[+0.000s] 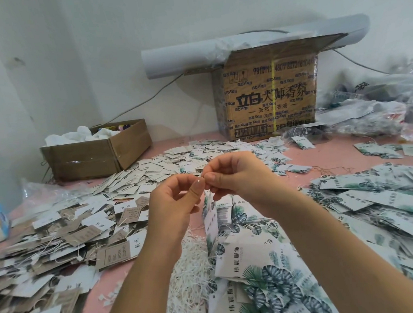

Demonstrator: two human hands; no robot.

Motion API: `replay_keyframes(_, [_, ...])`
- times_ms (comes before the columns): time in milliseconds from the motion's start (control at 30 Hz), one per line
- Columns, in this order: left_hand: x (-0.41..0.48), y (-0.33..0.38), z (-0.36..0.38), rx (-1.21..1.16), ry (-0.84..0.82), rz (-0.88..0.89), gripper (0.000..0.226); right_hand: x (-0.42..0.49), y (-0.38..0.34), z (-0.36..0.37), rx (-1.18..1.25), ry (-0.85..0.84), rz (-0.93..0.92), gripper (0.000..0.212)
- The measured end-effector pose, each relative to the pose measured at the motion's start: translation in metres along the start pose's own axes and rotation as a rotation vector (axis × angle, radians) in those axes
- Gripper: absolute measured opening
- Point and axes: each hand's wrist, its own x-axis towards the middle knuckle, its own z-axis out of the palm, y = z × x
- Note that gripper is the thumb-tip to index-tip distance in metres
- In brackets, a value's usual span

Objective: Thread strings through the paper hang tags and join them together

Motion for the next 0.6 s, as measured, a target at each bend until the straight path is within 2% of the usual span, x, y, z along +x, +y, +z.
replay_keyframes(200, [0.001, -0.002, 0.0, 0.049, 0.027, 0.038, 0.028, -0.001, -0.002, -0.002, 0.013, -0.045, 0.019, 0.018])
replay_keyframes(300, [0.0, -0.004, 0.001, 0.112, 0.002, 0.054, 0.039, -0.001, -0.003, -0.002, -0.001, -0.013, 0.023, 0.016])
replay_keyframes(600, [-0.004, -0.014, 0.006, 0.453, -0.221, -0.031, 0.06, 0.0, -0.006, -0.01, 0.098, 0.152, 0.009, 0.017])
